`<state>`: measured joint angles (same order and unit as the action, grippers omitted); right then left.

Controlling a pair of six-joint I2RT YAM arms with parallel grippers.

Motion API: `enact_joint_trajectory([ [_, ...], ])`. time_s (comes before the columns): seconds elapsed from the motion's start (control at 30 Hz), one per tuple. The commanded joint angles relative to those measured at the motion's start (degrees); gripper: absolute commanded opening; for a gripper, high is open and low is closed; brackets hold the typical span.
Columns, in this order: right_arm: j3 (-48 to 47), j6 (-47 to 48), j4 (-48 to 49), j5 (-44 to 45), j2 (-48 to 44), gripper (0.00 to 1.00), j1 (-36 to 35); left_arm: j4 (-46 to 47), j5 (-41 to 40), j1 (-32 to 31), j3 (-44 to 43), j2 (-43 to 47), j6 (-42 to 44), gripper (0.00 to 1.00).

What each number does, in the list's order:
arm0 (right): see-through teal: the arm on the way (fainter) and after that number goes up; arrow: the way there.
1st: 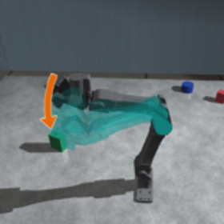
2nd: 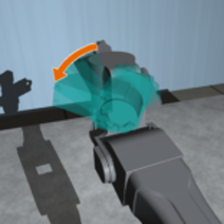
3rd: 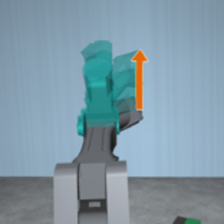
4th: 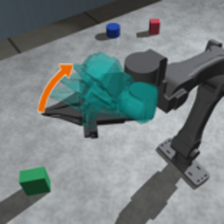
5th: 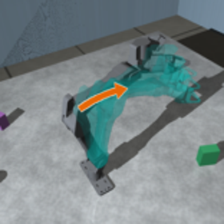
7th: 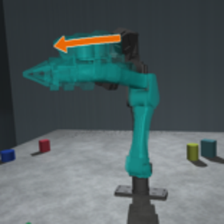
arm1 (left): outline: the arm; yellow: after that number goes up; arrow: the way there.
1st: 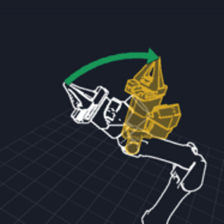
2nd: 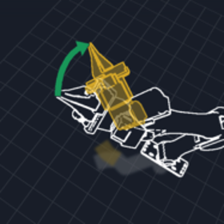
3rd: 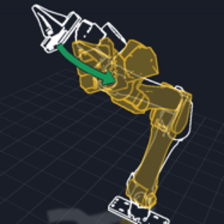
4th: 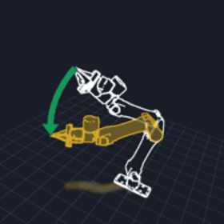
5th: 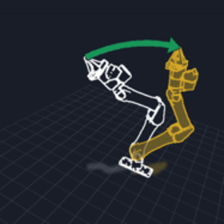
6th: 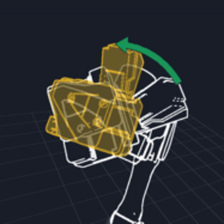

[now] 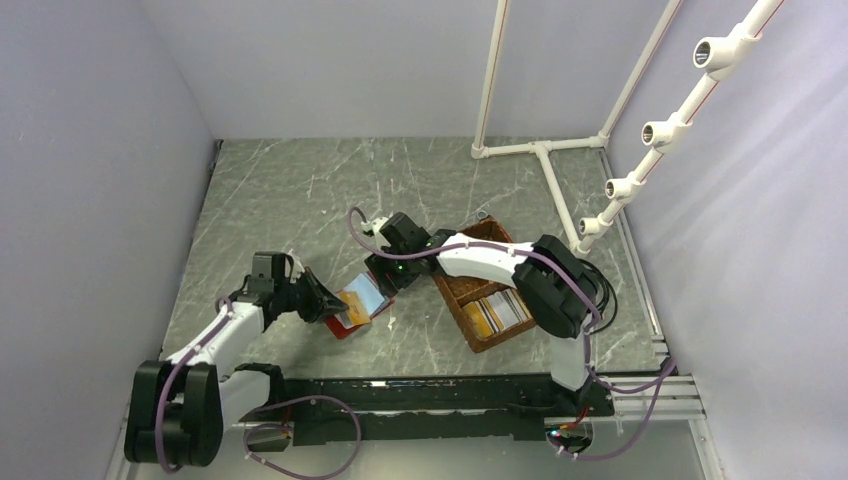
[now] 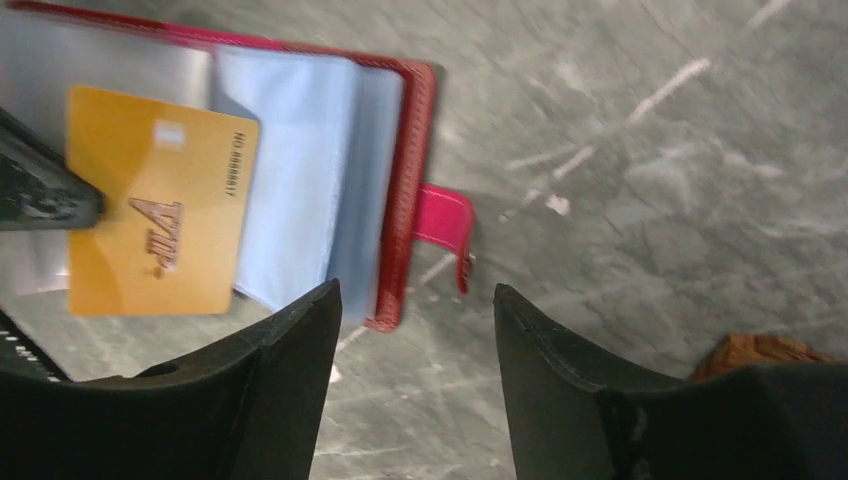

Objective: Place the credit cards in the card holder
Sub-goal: Insert the credit card into the card holder.

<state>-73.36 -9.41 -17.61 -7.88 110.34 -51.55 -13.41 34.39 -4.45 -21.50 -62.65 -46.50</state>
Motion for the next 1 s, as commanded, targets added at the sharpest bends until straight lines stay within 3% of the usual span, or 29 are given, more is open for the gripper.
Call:
enact_joint_trajectory([
  [0.0, -5.34, -0.65, 3.95, -3.65, 0.47, 0.57, -2.35, -5.29, -2.48, 0.36, -0.11, 5.31, -1.66, 0.0],
  [0.3, -9.0, 1.41, 1.19, 2.93, 4.97, 0.64, -4.44, -6.01, -1.9, 1.52, 0.5, 6.78, -1.27, 0.0],
  [0.5, -8.96, 0.89, -3.79, 9.8, -1.1, 0.71, -4.43, -9.38, -5.4, 1.64, -0.42, 9.74, -1.36, 0.0],
  [0.73, -7.2, -3.58, -0.24, -0.8, -2.61, 0.73, -4.22, -11.47, -8.28, 1.64, -0.84, 11.34, -1.57, 0.0],
  [0.97, -6.66, -7.09, 3.73, -5.14, 1.26, 0.67, -3.43, -6.23, -5.62, 1.64, 1.19, 10.24, -1.11, 0.0],
])
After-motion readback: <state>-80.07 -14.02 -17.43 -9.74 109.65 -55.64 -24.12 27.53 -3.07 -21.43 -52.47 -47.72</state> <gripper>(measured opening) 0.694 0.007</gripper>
